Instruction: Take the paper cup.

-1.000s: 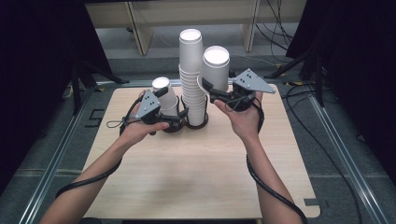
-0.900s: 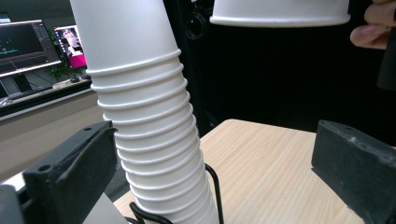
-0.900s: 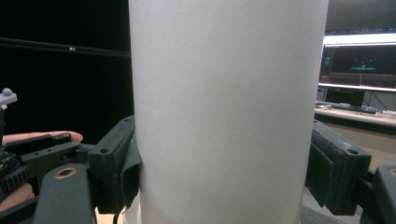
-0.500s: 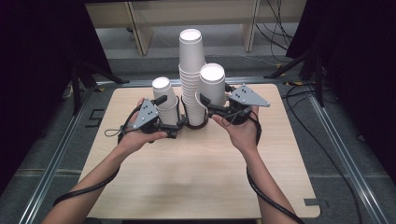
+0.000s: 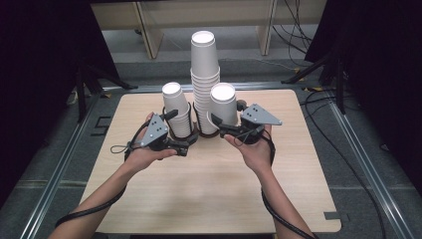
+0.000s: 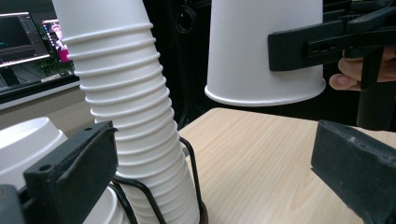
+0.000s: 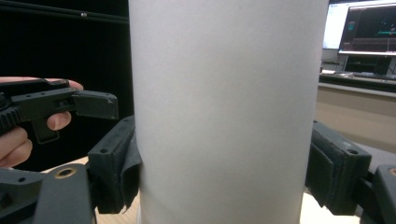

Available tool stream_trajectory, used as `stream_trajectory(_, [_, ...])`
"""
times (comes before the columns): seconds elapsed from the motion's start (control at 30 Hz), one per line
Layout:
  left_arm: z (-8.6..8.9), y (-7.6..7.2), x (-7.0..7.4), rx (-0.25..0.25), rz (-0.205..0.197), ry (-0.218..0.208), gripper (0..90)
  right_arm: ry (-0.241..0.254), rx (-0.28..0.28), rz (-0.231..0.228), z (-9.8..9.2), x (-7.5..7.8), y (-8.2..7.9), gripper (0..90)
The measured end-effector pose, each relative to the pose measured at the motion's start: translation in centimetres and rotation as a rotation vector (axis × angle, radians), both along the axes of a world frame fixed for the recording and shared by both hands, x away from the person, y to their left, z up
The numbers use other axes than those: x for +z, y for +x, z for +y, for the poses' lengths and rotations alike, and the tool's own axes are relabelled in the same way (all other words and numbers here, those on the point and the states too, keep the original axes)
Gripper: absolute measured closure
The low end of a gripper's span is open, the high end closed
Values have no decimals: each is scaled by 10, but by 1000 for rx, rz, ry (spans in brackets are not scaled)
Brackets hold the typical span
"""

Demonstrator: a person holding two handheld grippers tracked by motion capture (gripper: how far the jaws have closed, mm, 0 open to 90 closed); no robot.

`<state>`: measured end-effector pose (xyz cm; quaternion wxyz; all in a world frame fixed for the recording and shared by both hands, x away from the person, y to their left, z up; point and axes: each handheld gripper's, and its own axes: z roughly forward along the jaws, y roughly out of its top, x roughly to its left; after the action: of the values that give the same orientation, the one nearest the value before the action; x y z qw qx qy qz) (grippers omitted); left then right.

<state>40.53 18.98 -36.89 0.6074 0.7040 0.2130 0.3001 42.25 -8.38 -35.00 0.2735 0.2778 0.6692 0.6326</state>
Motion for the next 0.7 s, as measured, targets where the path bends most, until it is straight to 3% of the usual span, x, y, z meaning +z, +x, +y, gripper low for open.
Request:
stream_trajectory(0.03, [1,-2,-3,1,0,1,3,-7,1,-17,0,-2,1,229])
stream_trajectory(0.13, [3,-4,-6,1,5,7,3,-3,6,6,1,-6,-1,229])
stream_trajectory(0.17, [3,-4,-8,1,5,11,3,-17,10,-13,0,-9,0,229])
stream_trajectory(0.2, [4,-5,-10,5,3,20,3,4,16,31,2,-12,-3,229])
stream_trajectory(0.27, [6,-6,-14,7,9,28,3,-20,17,3,1,-17,-2,229])
stream_trajectory(0.37, [9,-8,-21,5,20,37,3,-1,29,44,2,-25,-4,229])
stream_trajectory(0.5, [12,-12,-32,5,44,36,4,-27,36,59,3,-38,-6,229])
stream_trajectory(0.67, [16,-19,-45,5,66,36,6,-11,64,95,6,-52,-8,229])
stream_trajectory(0.7, [18,-21,-47,9,66,40,6,-26,47,82,6,-56,-8,229])
